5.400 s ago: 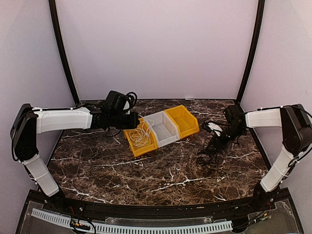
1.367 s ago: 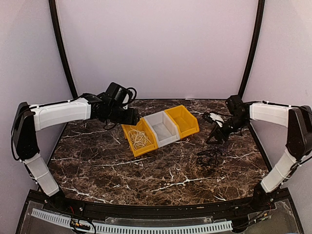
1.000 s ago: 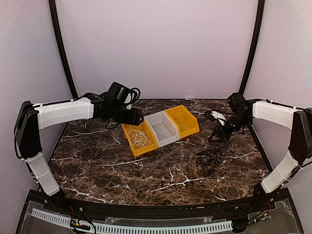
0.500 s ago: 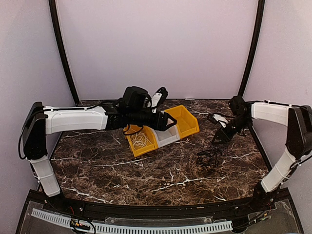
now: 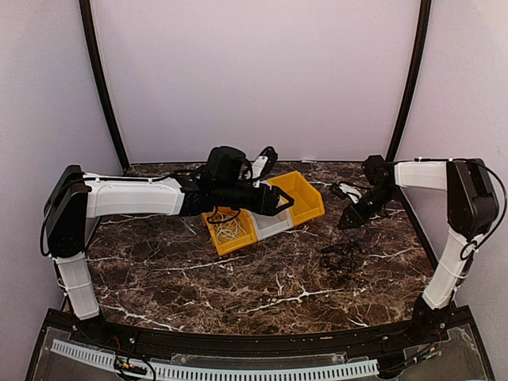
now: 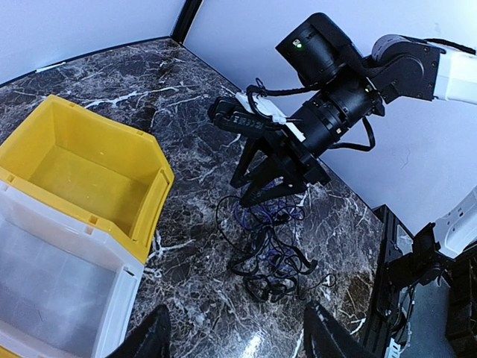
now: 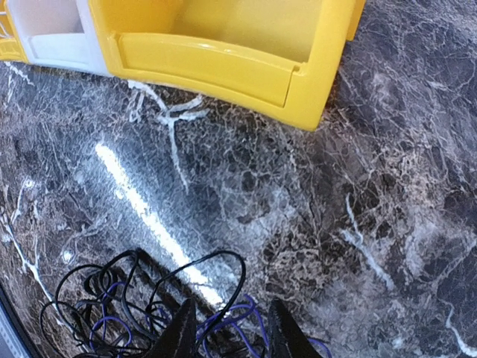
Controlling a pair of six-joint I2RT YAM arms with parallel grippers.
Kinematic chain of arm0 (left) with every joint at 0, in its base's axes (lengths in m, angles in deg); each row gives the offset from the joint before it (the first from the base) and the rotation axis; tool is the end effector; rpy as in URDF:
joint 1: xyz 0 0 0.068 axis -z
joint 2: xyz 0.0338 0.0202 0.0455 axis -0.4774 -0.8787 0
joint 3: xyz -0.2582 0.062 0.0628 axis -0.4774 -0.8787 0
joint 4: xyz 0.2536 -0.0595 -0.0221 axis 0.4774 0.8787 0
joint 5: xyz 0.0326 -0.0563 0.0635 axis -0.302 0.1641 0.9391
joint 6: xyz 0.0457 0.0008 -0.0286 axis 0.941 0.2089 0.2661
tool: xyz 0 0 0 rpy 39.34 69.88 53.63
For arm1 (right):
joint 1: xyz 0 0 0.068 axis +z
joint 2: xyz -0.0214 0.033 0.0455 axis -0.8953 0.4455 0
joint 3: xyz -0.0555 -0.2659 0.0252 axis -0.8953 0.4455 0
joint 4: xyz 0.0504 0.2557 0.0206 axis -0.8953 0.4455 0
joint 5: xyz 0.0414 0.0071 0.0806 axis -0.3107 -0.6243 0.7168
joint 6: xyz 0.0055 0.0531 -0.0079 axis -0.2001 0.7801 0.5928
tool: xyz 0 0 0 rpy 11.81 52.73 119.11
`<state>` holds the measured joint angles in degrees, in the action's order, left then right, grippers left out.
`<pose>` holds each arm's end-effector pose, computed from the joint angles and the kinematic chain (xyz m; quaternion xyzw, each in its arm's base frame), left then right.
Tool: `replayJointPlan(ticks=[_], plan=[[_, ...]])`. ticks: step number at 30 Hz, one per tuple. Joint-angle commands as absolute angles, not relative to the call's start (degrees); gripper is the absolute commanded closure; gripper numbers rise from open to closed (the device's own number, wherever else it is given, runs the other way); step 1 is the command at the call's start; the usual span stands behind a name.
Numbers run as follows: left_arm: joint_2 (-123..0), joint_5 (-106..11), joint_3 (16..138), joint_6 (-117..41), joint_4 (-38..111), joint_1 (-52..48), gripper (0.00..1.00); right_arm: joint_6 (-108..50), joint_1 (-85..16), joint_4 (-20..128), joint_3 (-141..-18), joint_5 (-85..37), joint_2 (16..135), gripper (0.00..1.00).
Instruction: Untangle the cables
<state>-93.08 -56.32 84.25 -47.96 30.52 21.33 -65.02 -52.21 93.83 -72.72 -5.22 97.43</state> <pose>0.2779 -0.3456 0.2703 0.2784 0.7616 -0.4334 0.3932 0.3347 0.0833 0.1825 -0.3621 0.8941 0.2044 0.1661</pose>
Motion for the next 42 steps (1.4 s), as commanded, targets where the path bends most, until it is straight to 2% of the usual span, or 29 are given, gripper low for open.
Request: replayJointPlan(ticks=[1,11,20,23,24,27,30,36,42], plan=[[-92.82,-57.62,84.64,-48.66,29.14,21.73,0.41,-64.47,-52.27,94.09,-75.77,-2.48,100.85,0.74],[-93.86,-57.97,84.97,-48.94,28.9,21.78,0.41,-64.65,-52.22,94.87,-77.61,-0.6,101.37,0.99],[-97.24,-59.22,86.48,-48.77,25.6,22.2,0.41,-64.05,-52.28,99.07,-80.44,7.29,89.21,1.0],[-99.91,-59.47,88.04,-48.71,23.74,22.57,0.4,-62.79,-52.27,97.88,-80.04,5.86,86.33,1.0],[-100.64,-59.76,88.67,-48.75,23.71,22.8,0.4,-62.42,-52.25,97.3,-79.31,4.49,86.29,0.99],[-103.6,-59.5,91.25,-50.11,23.67,23.3,0.41,-62.65,-52.28,97.39,-77.07,0.42,88.54,0.8],[-104.24,-59.19,91.25,-51.17,22.77,23.61,0.41,-63.3,-52.29,98.64,-76.75,-0.82,92.99,0.72],[-103.76,-59.79,90.9,-51.36,24.29,23.93,0.41,-62.13,-52.29,97.91,-78.92,-2.29,99.16,0.64],[-102.61,-59.82,88.78,-51.72,23.76,24.08,0.41,-62.13,-52.21,98.61,-80.65,-2.28,103.94,0.63]])
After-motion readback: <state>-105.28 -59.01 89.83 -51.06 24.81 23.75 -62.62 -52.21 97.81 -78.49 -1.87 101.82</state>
